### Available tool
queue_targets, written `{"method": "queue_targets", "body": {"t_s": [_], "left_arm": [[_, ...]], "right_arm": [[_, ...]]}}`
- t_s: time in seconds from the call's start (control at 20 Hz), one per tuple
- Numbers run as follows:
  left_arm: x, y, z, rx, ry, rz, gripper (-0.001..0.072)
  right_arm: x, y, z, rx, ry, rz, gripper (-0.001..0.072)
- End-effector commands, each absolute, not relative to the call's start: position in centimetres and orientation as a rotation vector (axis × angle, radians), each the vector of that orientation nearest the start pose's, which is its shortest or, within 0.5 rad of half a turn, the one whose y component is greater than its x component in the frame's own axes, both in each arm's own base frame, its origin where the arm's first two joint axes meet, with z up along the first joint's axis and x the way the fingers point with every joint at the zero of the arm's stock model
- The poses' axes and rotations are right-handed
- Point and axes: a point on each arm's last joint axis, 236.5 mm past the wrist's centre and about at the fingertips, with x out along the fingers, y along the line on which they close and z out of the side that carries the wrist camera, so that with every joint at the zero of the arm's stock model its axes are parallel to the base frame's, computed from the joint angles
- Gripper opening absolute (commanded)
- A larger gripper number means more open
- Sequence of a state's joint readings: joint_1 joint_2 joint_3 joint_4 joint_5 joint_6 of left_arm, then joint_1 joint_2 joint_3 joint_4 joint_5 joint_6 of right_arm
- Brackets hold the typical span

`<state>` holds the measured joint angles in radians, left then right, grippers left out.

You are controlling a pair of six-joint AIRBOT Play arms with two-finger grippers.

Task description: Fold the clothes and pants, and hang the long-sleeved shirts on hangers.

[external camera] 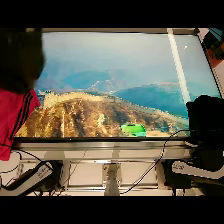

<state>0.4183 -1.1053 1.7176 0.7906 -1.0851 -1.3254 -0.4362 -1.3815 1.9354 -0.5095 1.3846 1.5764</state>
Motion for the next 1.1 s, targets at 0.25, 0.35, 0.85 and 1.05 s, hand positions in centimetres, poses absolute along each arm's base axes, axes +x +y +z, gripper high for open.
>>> {"method": "queue_targets", "body": {"t_s": [0.25, 0.35, 0.85, 1.05], "left_arm": [[38.2, -16.7, 36.9, -0.28, 0.419, -0.694, 0.0016], [38.4, -22.0, 34.4, -0.281, 0.496, -0.806, 0.0016], [38.1, -39.2, 27.9, -0.301, 0.547, -1.025, 0.0014], [38.1, -38.4, 26.1, -0.221, 0.59, -1.007, 0.0014]], "right_arm": [[46.5, -0.8, 35.1, 0.739, 0.487, 0.393, 0.0027], [46.6, -1.3, 34.7, 0.723, 0.496, 0.37, 0.0027], [46.8, -3.7, 32.0, 0.633, 0.552, 0.244, 0.0027], [46.8, -4.3, 31.6, 0.616, 0.562, 0.219, 0.0027]]}}
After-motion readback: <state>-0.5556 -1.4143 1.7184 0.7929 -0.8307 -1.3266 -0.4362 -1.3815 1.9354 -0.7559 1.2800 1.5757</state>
